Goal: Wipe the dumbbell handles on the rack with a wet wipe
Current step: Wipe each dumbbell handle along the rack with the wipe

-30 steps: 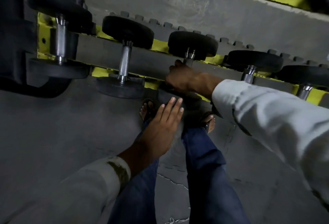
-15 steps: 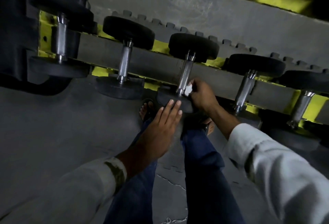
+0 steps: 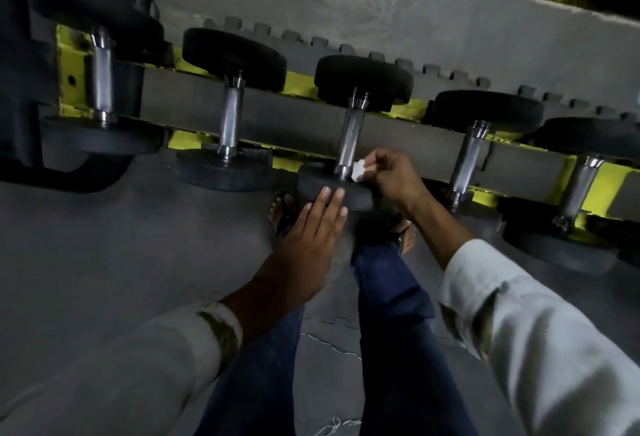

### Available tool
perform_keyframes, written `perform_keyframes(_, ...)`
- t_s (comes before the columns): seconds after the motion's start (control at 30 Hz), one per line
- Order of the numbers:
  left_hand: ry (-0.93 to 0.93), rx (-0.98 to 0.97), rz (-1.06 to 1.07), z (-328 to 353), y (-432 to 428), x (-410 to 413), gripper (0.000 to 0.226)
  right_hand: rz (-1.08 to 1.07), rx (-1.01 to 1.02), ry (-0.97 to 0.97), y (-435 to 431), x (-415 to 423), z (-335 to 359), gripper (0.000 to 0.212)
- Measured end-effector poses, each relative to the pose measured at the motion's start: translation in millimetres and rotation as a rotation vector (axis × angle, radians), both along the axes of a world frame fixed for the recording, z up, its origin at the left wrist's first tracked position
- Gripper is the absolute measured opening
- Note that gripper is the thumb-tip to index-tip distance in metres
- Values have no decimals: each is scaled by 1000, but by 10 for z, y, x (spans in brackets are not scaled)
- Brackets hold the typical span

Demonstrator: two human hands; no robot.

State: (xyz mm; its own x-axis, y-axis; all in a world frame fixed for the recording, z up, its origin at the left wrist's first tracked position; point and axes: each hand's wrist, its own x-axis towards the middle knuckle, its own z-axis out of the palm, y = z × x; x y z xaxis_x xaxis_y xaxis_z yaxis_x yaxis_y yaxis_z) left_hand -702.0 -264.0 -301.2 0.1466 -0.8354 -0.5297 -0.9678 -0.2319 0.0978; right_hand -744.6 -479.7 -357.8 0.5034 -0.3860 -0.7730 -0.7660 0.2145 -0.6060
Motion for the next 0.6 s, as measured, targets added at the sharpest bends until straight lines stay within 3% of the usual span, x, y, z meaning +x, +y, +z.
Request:
perform_keyframes(0.2, 27, -5, 8, 111, -40, 44, 97, -80, -1, -203, -44, -83, 344, 16)
perform_keyframes(0.33, 94, -92, -14, 252, -160, 46, 91, -176, -96, -234, -313, -407, 475, 14)
perform_keyframes(0.43, 166, -85, -72, 235, -429, -86, 92, -23, -407, -217, -679, -798, 507, 8)
perform_keyframes(0.6, 283, -69, -112, 59, -963, -691, 103, 547, -1013, -165, -1258, -1129, 388, 30)
